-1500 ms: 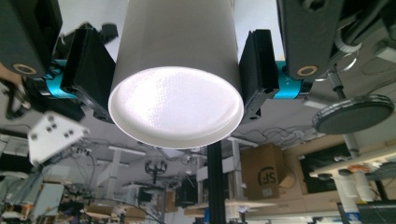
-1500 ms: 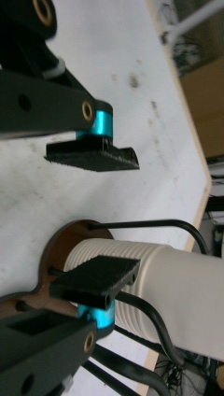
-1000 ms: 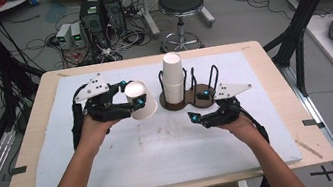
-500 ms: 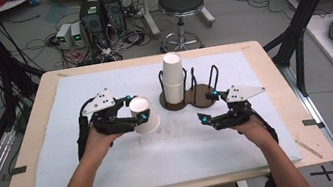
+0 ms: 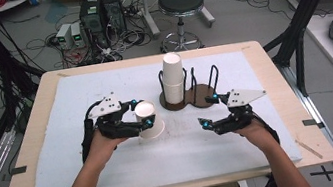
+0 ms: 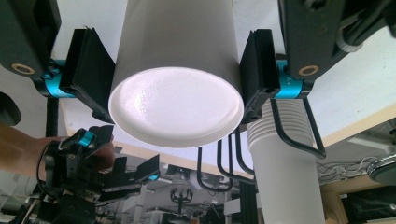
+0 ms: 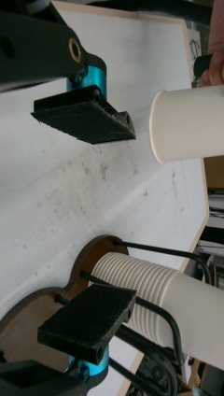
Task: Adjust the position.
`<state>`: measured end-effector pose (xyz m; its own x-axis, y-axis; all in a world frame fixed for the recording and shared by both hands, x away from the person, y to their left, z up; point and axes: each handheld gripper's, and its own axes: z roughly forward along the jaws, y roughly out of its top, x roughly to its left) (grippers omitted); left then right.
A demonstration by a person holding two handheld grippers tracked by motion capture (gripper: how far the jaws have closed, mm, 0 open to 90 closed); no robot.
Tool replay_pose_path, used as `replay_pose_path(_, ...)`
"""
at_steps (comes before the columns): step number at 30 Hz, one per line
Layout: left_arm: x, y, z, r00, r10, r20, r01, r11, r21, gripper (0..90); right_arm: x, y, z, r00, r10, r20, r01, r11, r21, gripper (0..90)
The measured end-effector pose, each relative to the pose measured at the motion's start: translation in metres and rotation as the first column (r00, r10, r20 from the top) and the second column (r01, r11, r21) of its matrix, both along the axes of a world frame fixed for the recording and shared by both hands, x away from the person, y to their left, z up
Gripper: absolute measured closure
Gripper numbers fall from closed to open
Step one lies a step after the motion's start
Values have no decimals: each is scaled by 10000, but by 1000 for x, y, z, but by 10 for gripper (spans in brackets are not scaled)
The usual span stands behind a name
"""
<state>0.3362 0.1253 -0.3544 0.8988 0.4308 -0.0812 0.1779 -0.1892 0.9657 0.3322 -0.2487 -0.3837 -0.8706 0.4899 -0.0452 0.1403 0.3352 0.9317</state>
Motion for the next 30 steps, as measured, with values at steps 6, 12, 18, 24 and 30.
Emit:
replay_pose_path(6, -5, -8, 3, 9995, -279, 114, 280, 9996, -41, 345, -2, 3, -1, 9993, 381, -16, -380, 9990, 215, 208)
replay_pose_path(12, -13, -17, 3, 9975, -690, 138, 688, 9975, 151, 345, -8, 7, 0, 9948, 1017, -84, -1011, 9933, 555, 208)
replay_pose_path(18, -16, -26, 7, 9934, -1127, 229, 1122, 9934, 227, 346, -10, 13, 1, 9814, 1875, -405, -1834, 9790, 894, 207)
replay_pose_path(24, -13, -35, 11, 9898, -1399, 270, 1392, 9899, 253, 346, -10, 17, 1, 9769, 2080, -496, -2032, 9752, 876, 204)
replay_pose_path(30, -12, -44, 13, 9858, -1641, 343, 1633, 9863, 243, 346, -11, 22, 1, 9740, 2210, -500, -2160, 9723, 888, 204)
